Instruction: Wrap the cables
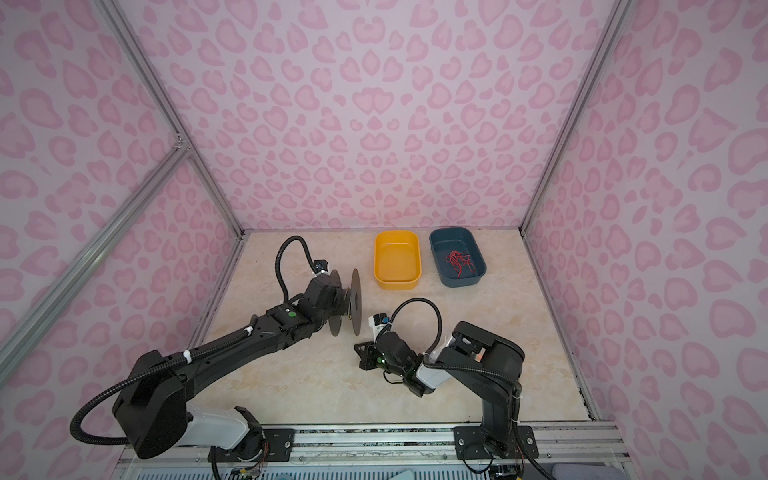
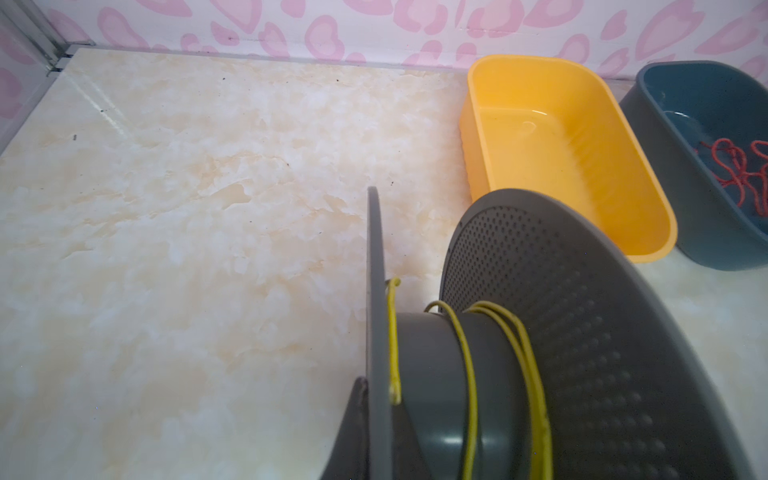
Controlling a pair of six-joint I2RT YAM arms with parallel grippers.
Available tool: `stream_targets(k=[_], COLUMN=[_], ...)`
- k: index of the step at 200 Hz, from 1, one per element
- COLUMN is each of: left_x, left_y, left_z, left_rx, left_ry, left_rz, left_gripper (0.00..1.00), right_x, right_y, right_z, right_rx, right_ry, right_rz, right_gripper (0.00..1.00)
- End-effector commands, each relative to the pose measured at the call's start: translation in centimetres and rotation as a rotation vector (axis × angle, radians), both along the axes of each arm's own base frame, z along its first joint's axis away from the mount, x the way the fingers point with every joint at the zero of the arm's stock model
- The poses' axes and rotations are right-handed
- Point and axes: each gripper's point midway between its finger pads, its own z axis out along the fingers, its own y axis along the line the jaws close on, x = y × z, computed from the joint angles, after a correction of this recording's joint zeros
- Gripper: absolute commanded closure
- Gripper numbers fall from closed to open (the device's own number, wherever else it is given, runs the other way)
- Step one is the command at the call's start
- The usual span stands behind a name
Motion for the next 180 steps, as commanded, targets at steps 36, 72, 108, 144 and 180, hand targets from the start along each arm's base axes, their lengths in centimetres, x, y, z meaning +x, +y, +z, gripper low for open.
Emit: stream_targets(k=[36,72,108,144,180], left_x=[4.9,7.3,8.2,8.9,8.3], left_y=[2.0,1.7,2.1,1.8,-0.2], left_z=[2.3,2.3,2.0,2.2,1.0], left_rx=[0.005,0.019,0.073,0.104,0.113], left_ry=[-0.093,-0.101,-0.106,-0.103,-0.061], left_rz=[0.16,0.179,0.189,0.153,0.039], left_gripper=[0.96,0.96,0.96,0.96,0.96], right_x=[-4.4,-6.4,-6.9,-7.0,-4.6], right_y=[-2.3,-3.3,-5.5,-7.6,-8.5], right_z=[1.4,2.6,3.7,5.0,7.6], right_rx=[-0.249,-0.321,-0.411,-0.548,-0.694], right_ry=[-0.105,-0.145,-0.185,-0.248,-0.386], right_rz=[0.089,0.135,0.131,0.158,0.11], right_gripper=[1.0,1.0,1.0,1.0,1.0])
